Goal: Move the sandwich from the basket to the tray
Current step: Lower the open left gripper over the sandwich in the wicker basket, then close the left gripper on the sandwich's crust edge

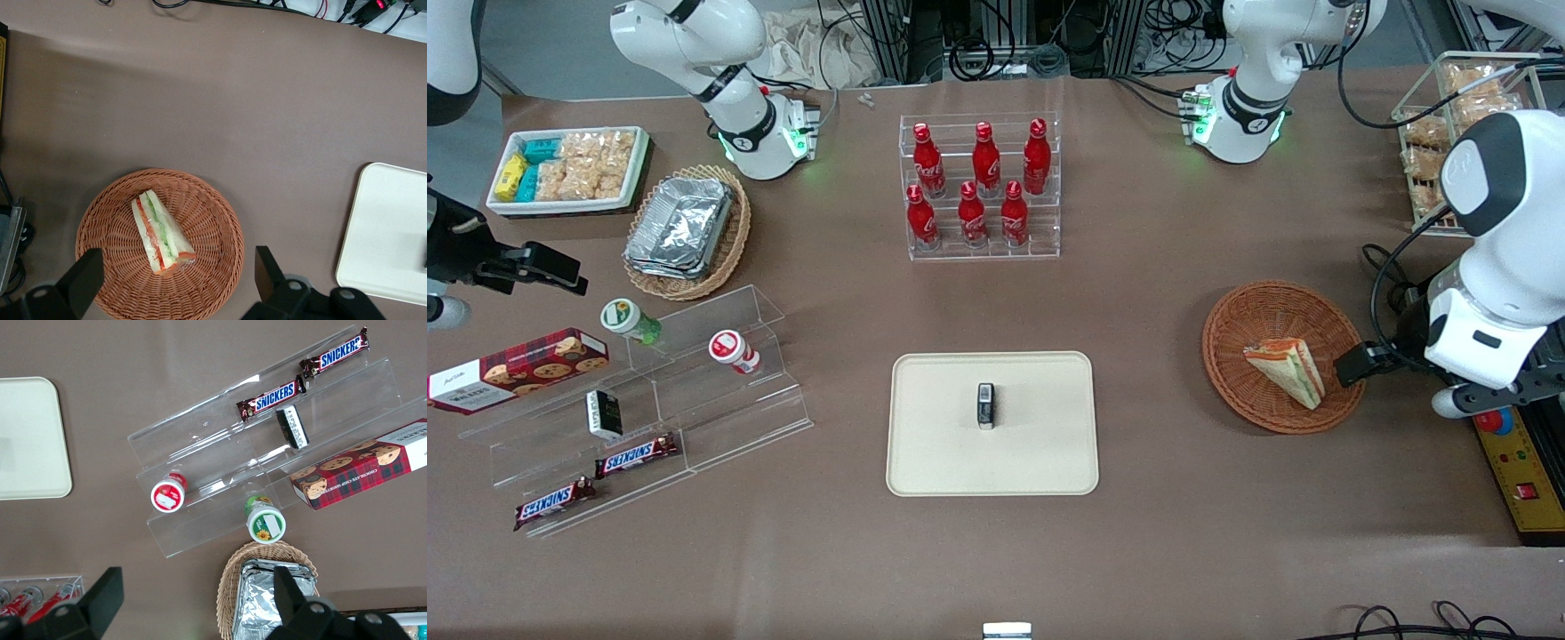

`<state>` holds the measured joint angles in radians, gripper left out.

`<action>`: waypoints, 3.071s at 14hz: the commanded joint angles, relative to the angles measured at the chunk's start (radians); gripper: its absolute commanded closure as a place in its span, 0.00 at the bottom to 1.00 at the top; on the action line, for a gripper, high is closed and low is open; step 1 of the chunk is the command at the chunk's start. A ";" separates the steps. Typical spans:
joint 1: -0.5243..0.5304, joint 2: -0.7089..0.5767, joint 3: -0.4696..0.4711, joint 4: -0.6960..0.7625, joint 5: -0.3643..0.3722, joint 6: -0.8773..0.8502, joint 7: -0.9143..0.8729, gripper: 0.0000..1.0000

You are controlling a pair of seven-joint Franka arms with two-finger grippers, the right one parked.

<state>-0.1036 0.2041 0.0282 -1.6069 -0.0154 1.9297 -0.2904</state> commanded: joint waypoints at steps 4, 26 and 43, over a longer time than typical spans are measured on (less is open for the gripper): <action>0.004 0.005 -0.004 0.032 0.009 -0.037 0.007 0.00; 0.062 0.115 -0.004 -0.255 -0.041 0.112 -0.909 0.00; 0.050 0.092 -0.007 -0.538 -0.031 0.480 -0.906 0.01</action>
<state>-0.0473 0.3234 0.0229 -2.0962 -0.0432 2.3455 -1.1824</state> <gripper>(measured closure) 0.000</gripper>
